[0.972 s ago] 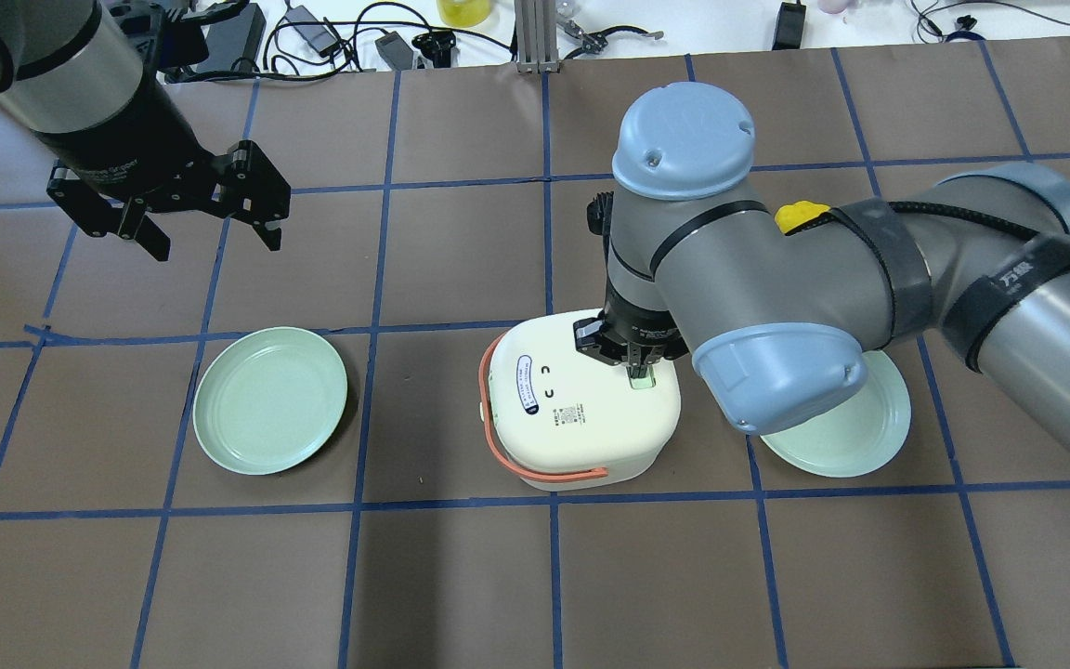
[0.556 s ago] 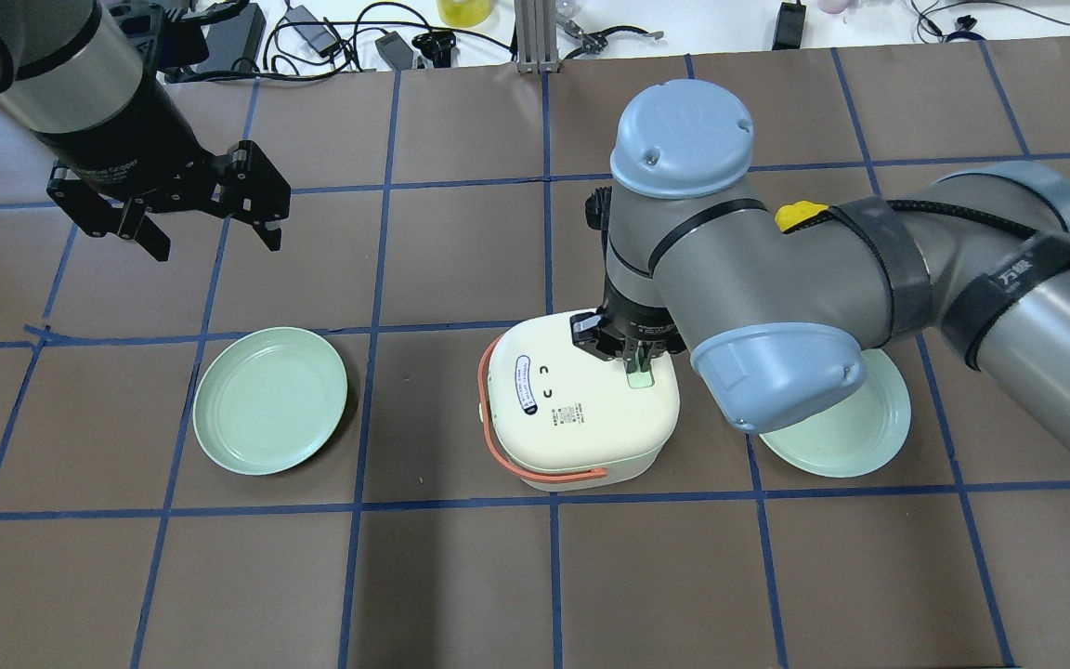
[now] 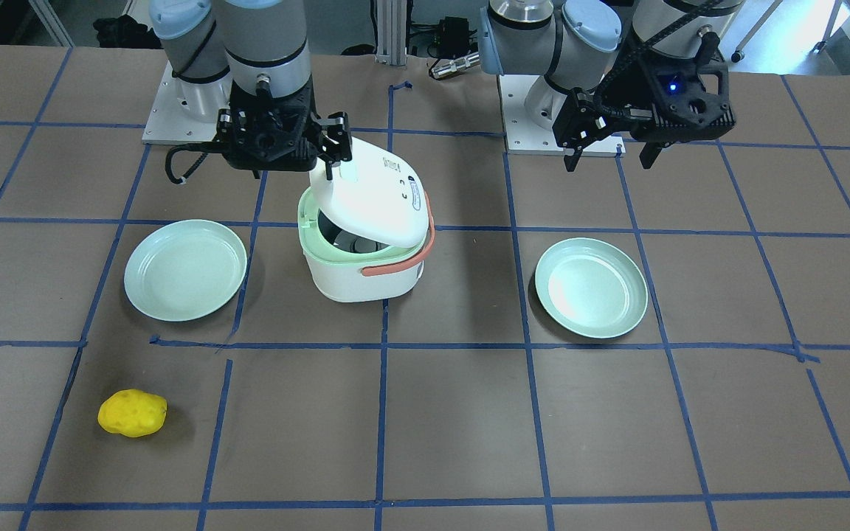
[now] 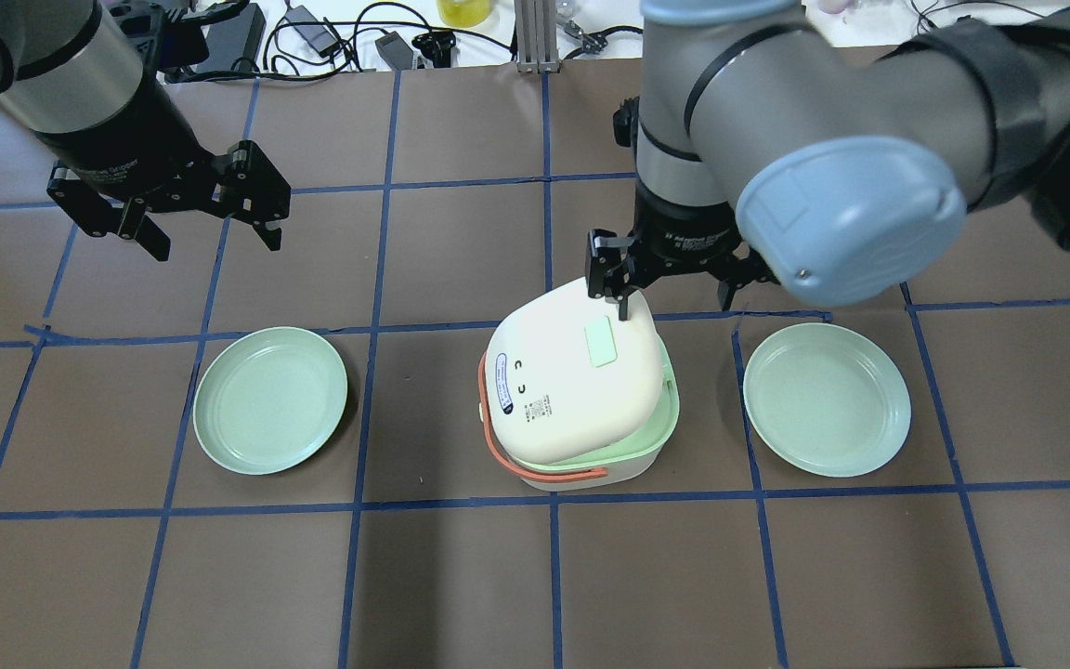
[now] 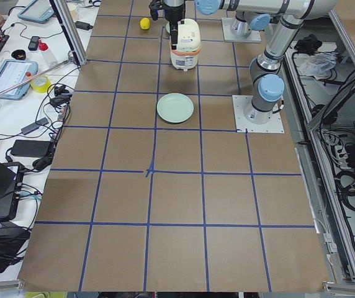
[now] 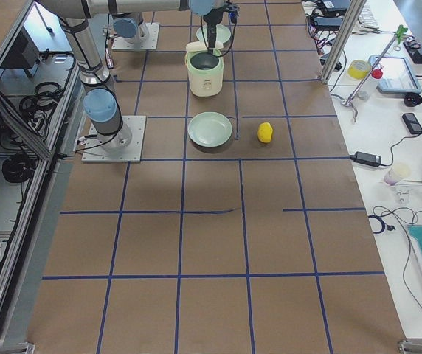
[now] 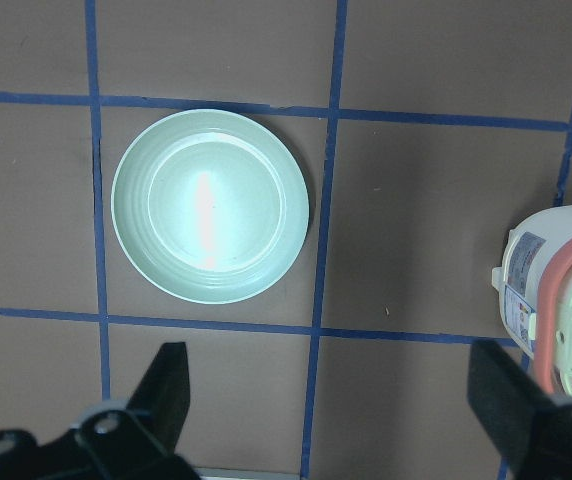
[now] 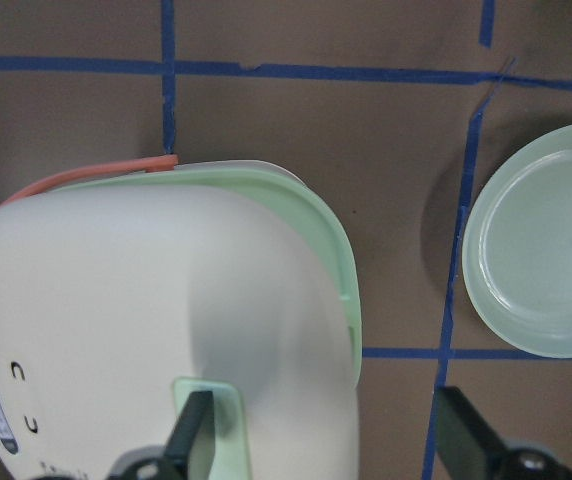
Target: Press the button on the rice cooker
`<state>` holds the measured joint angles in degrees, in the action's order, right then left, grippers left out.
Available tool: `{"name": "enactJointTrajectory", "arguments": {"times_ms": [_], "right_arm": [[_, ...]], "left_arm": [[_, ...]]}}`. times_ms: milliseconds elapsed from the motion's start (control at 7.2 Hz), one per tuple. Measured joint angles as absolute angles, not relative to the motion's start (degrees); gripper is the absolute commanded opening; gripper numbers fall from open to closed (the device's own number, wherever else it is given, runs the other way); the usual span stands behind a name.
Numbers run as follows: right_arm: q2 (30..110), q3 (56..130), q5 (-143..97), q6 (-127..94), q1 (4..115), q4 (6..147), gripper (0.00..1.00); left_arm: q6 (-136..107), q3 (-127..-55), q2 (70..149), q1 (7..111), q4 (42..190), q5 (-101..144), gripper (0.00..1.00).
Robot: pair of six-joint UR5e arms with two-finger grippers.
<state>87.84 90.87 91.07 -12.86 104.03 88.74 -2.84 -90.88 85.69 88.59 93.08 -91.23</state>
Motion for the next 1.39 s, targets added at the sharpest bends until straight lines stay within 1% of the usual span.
{"name": "enactJointTrajectory", "arguments": {"times_ms": [278,556,833,1389], "right_arm": [[87.87,84.51,90.89,-6.89,96.37,86.84,1.00],[87.89,81.26,90.77,-3.16,91.21,87.00,1.00],[87.86,80.73,91.05,-1.65,89.38,89.68,1.00],[87.97,80.85,91.22,-1.49,89.17,90.31,1.00]], "left_arm": [[-2.87,-90.88,85.69,88.59,93.08,-91.23,1.00],[-2.90,-90.88,85.69,88.60,93.08,-91.23,1.00],[-2.84,-90.88,85.69,88.59,93.08,-91.23,1.00],[-2.81,-90.88,85.69,88.60,93.08,-91.23,1.00]]}}
